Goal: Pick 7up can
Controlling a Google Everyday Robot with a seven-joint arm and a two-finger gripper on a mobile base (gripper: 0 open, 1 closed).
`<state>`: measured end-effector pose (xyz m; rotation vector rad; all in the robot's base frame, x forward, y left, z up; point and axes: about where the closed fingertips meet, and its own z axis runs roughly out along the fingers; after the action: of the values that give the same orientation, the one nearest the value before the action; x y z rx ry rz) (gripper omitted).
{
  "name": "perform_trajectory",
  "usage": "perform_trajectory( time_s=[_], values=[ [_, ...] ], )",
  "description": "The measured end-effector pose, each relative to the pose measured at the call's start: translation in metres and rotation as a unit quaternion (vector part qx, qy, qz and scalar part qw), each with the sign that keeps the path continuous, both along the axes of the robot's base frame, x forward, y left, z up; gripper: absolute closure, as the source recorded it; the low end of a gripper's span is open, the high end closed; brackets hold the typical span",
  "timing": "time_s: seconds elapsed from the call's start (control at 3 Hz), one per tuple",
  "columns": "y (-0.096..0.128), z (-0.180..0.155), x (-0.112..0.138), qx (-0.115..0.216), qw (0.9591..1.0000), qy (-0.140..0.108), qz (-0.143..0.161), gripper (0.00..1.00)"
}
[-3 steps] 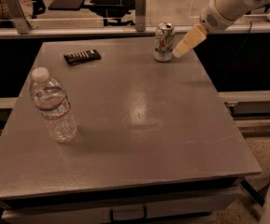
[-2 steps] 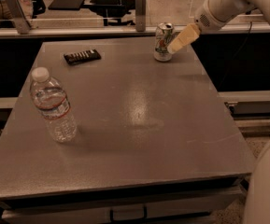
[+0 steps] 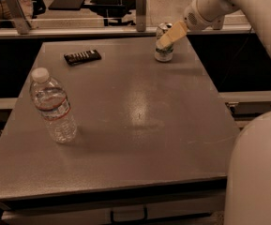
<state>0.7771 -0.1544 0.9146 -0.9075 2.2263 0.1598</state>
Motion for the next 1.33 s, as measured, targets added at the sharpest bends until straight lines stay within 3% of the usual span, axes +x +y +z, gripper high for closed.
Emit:
perform_trajectory(
  time_s=[0.33,0.67,1.0,1.33],
  values=[
    [0.018,-0.002,0.008,0.012,0.9999,0.002,0.012,0.00],
    [0.032,-0.005,0.011,0.022,0.9994,0.009,0.025,0.15],
    [0.037,-0.010,0.012,0.033,0.9988,0.020,0.031,0.46],
    [0.039,-0.009,0.010,0.038,0.9982,0.025,0.038,0.69]
  ],
)
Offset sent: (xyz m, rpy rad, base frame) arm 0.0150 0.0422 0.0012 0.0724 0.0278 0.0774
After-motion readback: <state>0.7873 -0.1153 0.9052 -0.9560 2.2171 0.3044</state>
